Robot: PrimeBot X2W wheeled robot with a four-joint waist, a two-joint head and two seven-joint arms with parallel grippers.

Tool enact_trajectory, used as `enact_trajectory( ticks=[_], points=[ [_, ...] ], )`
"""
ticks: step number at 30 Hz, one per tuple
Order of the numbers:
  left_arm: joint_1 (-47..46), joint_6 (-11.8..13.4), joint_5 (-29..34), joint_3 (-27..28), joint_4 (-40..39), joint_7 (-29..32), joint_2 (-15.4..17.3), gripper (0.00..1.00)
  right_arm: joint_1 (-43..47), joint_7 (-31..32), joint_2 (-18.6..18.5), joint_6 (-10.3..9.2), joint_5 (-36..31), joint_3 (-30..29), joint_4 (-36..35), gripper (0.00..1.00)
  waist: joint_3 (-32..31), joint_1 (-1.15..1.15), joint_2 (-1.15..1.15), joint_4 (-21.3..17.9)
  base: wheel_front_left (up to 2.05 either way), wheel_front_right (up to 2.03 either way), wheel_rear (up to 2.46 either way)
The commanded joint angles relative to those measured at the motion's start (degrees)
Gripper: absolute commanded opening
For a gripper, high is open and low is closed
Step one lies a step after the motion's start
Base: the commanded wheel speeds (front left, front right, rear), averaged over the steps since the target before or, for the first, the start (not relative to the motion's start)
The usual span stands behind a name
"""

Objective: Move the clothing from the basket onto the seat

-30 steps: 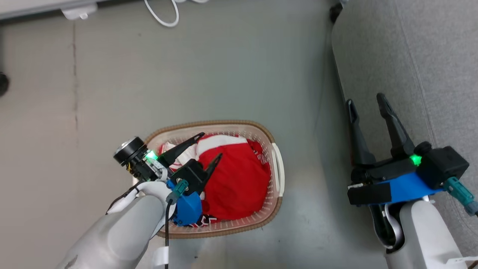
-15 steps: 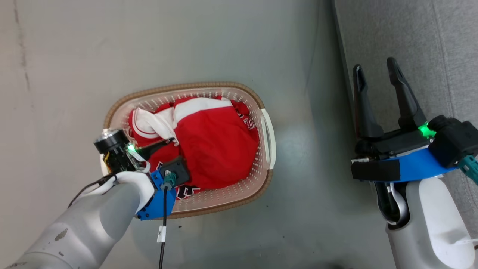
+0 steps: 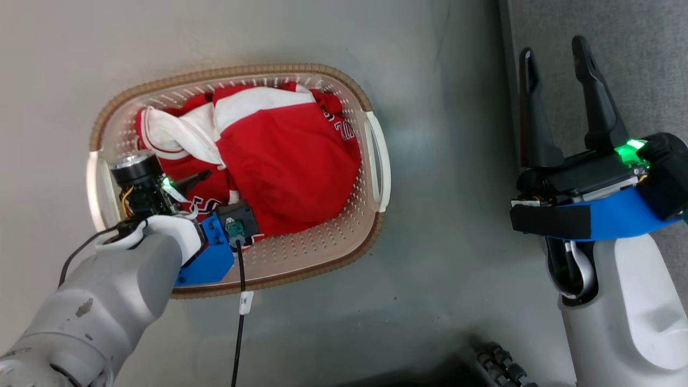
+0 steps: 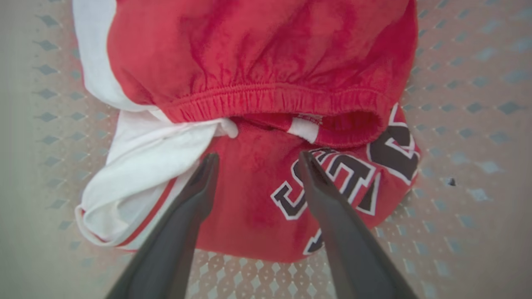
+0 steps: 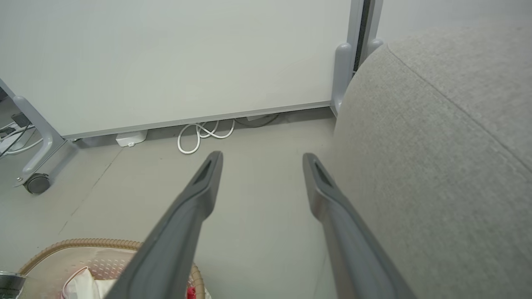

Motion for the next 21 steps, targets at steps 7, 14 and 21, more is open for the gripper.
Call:
enact_trajectory(
  ticks=[7, 14, 21],
  points=[
    [-4.61, 0.01, 2.16, -0.18, 2.25, 2.51, -0.10, 1.00, -1.65, -0.20, -0.20, 0.03, 0.63, -0.01, -1.48, 1.00, 5.19, -0.01, 0.00, -1.43, 0.00, 0.00, 0.00],
    [-7.20, 0.01, 2.37, -0.18, 3.44, 8.92, 0.70, 1.00, -1.91, -0.20, -0.20, 0.03, 1.45, -0.05, -2.35, 1.00, 8.39, -0.01, 0.00, -2.46, 0.00, 0.00, 0.00],
    [-8.05, 0.01, 2.17, -0.19, 3.70, 11.84, 0.48, 1.00, -1.96, -0.20, -0.20, 0.03, 1.72, -0.60, -3.28, 1.00, 10.26, -0.01, 0.00, -3.01, 0.00, 0.00, 0.00]
  ],
)
